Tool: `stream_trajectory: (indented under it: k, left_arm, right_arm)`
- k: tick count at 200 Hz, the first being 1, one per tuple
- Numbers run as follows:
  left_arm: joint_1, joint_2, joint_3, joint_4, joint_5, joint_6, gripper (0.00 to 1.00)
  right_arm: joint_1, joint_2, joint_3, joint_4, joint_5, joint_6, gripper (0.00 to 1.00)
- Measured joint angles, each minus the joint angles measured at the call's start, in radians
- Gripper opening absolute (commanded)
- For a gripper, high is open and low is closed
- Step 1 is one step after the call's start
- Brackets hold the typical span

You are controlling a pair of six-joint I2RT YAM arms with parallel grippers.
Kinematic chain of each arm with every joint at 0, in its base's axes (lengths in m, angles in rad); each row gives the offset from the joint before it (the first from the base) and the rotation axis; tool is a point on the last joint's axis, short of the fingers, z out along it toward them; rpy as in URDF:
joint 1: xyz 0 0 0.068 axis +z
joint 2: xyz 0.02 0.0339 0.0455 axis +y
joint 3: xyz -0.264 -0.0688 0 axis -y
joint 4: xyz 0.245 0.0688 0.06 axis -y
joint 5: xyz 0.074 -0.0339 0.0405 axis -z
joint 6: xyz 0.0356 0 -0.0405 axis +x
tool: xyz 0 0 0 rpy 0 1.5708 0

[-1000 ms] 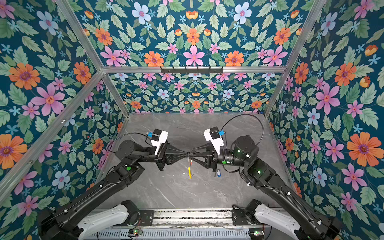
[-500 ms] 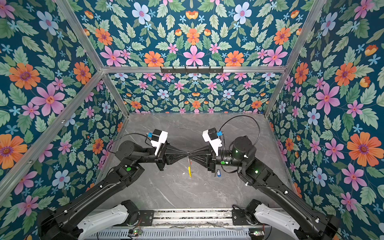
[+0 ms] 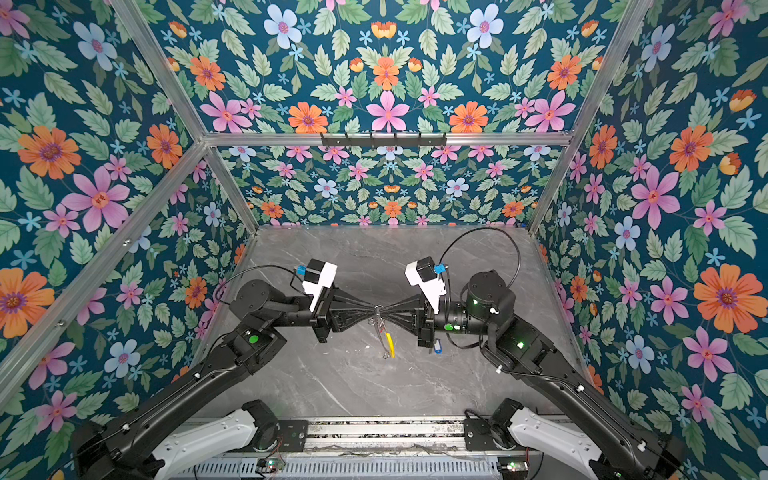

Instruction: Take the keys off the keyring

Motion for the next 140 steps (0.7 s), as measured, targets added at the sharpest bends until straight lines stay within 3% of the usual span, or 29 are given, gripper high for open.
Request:
stream_trajectory:
  k: [64,140]
  left_arm:
    - [-0.001,0.079,0.114,-0.215,0.015,0.051,0.25]
    - [-0.001,0.098,0.158,-0.302,0.053,0.06,0.2]
  right_arm:
    - [0.002,0.06,0.148,-0.322,0.075,-0.142,0.0]
    - [0.001,0.117,0.233,-0.42,0.118,-0.197,0.0]
